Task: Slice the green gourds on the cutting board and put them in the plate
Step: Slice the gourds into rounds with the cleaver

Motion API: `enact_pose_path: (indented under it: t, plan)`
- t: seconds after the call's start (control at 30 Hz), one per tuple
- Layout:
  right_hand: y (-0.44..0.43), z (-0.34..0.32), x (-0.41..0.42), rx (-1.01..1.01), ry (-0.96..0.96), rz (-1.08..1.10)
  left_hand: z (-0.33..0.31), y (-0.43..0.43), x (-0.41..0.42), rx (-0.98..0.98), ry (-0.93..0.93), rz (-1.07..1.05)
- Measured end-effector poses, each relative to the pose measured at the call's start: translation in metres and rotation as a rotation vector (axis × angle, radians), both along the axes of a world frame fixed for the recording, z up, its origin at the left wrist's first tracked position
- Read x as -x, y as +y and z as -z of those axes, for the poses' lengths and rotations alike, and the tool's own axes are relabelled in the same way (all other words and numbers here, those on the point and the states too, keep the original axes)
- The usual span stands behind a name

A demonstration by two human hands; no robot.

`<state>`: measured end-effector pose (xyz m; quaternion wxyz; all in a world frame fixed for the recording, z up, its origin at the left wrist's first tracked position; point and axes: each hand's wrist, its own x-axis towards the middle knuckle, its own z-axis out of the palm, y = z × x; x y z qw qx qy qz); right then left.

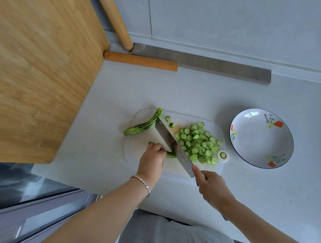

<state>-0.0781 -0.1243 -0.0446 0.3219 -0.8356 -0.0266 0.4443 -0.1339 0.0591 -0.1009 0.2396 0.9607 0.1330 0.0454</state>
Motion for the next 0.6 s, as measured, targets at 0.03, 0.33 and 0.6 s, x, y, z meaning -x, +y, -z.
enact_pose_path:
  t: [0.03, 0.33, 0.6]
  plan:
    - [0.0018, 0.0012, 0.0003, 0.002, -0.001, 0.004, 0.0011, 0.0, 0.0003, 0.004, -0.005, -0.006]
    - [0.0044, 0.0041, 0.0022, -0.01, 0.007, 0.036, 0.0031, 0.0035, 0.0025, 0.001, 0.0, 0.019]
    - [0.004, -0.0034, 0.0045, -0.04, 0.016, 0.035, 0.007, 0.0051, 0.0008, 0.012, 0.002, 0.003]
